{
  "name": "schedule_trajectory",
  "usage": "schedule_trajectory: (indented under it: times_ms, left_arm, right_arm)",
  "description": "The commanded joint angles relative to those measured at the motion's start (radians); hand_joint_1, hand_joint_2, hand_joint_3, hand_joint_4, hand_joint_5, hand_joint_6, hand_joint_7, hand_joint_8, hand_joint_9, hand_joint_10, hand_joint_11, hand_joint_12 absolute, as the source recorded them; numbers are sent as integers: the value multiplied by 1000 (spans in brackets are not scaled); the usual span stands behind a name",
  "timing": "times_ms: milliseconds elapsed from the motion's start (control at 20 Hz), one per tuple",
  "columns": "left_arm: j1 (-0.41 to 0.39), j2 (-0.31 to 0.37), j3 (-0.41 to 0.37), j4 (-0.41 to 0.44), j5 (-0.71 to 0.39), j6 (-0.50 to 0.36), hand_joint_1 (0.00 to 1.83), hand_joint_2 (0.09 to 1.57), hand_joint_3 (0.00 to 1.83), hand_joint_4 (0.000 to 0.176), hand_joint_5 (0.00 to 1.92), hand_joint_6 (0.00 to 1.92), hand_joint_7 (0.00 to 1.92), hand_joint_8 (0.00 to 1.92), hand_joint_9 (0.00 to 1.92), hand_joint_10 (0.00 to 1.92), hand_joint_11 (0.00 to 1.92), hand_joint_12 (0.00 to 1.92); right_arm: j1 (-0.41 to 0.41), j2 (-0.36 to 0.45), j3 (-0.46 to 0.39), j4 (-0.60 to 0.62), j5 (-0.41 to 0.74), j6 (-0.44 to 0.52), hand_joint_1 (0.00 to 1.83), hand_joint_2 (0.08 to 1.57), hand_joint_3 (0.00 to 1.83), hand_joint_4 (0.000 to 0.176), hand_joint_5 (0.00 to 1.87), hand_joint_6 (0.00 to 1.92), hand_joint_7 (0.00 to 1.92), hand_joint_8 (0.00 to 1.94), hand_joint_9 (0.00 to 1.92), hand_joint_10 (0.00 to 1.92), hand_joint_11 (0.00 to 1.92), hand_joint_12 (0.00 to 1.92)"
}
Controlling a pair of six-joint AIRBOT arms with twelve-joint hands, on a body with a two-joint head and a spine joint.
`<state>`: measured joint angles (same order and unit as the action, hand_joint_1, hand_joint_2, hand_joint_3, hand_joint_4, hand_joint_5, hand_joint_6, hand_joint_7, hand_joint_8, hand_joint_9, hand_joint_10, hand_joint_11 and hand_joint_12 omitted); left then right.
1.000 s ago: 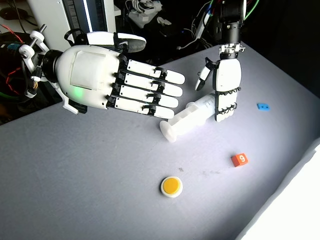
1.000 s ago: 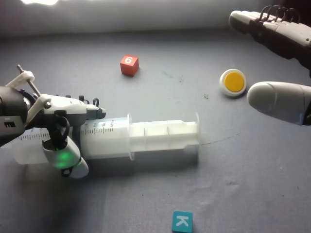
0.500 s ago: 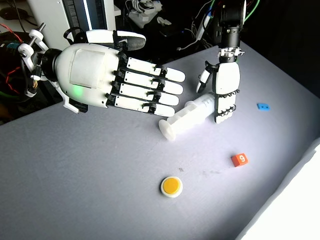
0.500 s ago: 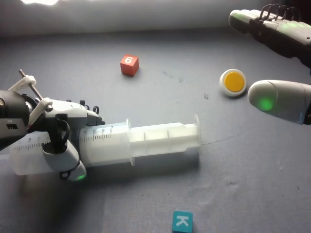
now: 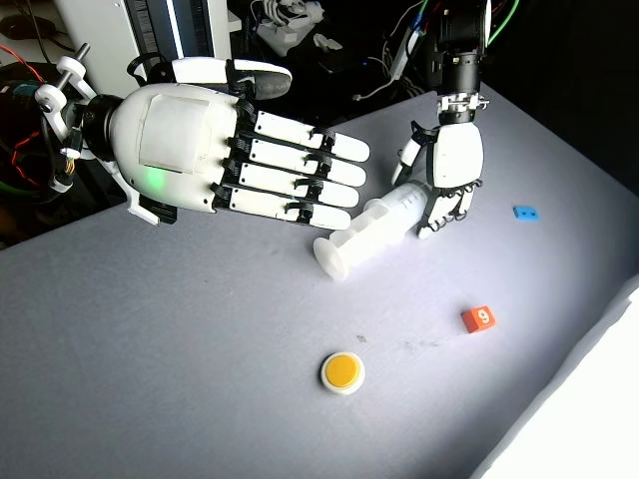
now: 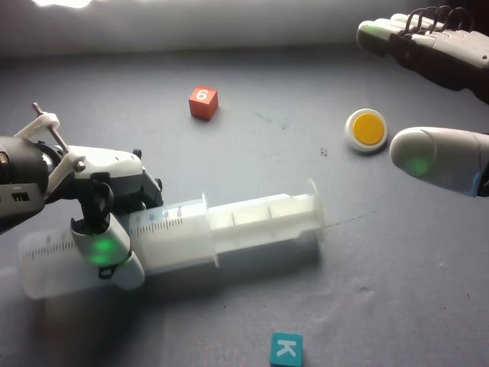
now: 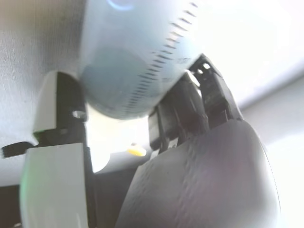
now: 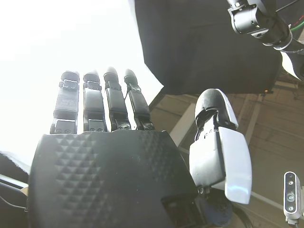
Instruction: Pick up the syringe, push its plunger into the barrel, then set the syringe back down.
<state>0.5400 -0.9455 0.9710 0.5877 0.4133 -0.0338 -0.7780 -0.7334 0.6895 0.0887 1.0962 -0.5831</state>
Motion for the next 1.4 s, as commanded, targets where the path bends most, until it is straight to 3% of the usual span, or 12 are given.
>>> schedule_trajectory:
  times_ms: [0, 150, 200, 300, 350, 450, 550, 700, 1000, 1200, 1250, 1350]
  left_arm:
    - [3, -4, -3, -6, -11, -2, 1381, 1089, 0, 0, 905, 1148, 1127, 569, 1004, 1095, 823, 1226]
    - [-2, -1, -3, -6, -13, -2, 1267, 1068, 2, 0, 985, 1119, 1220, 495, 1129, 756, 826, 1403]
    - [-6, 0, -4, -6, -13, -2, 1354, 1094, 0, 0, 902, 1208, 1099, 590, 1028, 1046, 819, 1342]
    - [-11, 5, -5, -6, -13, -2, 1369, 1125, 2, 0, 845, 1305, 1002, 746, 939, 1204, 789, 1348]
    - [-17, 10, -8, -6, -15, -2, 1461, 1124, 1, 0, 855, 1329, 994, 752, 966, 1053, 686, 1521]
    - [-40, 26, -15, -6, -27, -2, 1486, 1114, 0, 0, 876, 1381, 1016, 782, 1001, 895, 685, 1502]
    - [-75, 56, -23, -6, -43, 1, 1473, 1195, 2, 0, 689, 1482, 845, 1042, 797, 1186, 563, 1688]
    - [-124, 89, -25, -13, -57, 2, 1470, 1218, 0, 0, 630, 1481, 798, 1135, 740, 1275, 543, 1742]
    - [-204, 167, -33, -96, -83, 4, 1483, 1153, 0, 0, 762, 1345, 937, 919, 880, 1116, 666, 1654]
    - [-256, 191, -29, -162, -117, 7, 1482, 1155, 0, 0, 766, 1347, 939, 900, 877, 1139, 646, 1664]
    - [-272, 196, -29, -170, -134, 8, 1388, 1146, 0, 0, 781, 1343, 973, 852, 892, 1199, 673, 1363]
    - [-290, 198, -31, -164, -150, 14, 1372, 1138, 0, 0, 794, 1311, 1001, 812, 904, 1209, 701, 1266]
  right_arm:
    - [9, 2, -4, -10, 132, 7, 39, 1180, 0, 0, 127, 5, 103, 6, 57, 5, 23, 19]
    - [9, 0, -4, -13, 133, 7, 45, 1181, 0, 0, 111, 1, 99, 1, 59, 3, 25, 25]
    - [8, 0, -4, -15, 136, 7, 45, 1184, 1, 0, 102, 0, 90, 0, 51, 0, 18, 23]
    - [7, -1, -4, -15, 139, 7, 64, 1185, 1, 0, 99, 0, 87, 0, 45, 0, 12, 24]
    - [7, -2, -4, -15, 139, 7, 80, 1183, 0, 0, 93, 0, 81, 0, 42, 0, 14, 26]
    - [7, -6, -4, -14, 140, 8, 98, 1175, 0, 0, 114, 4, 92, 2, 52, 2, 29, 39]
    - [8, -17, -8, 28, 140, 10, 26, 1186, 3, 0, 85, 0, 64, 0, 15, 1, 0, 4]
    - [35, -32, -37, 151, 140, 22, 21, 1190, 2, 0, 74, 7, 49, 5, 4, 1, 0, 0]
    - [53, -66, -66, 282, 144, 65, 0, 1143, 0, 0, 0, 0, 0, 0, 0, 0, 0, 0]
    - [81, -94, -66, 356, 165, 280, 0, 1130, 0, 0, 0, 0, 0, 0, 0, 0, 0, 0]
    - [95, -108, -66, 390, 165, 305, 0, 1118, 0, 0, 0, 0, 0, 0, 0, 0, 0, 0]
    - [111, -123, -66, 437, 159, 350, 0, 1112, 0, 0, 0, 0, 0, 0, 0, 0, 0, 0]
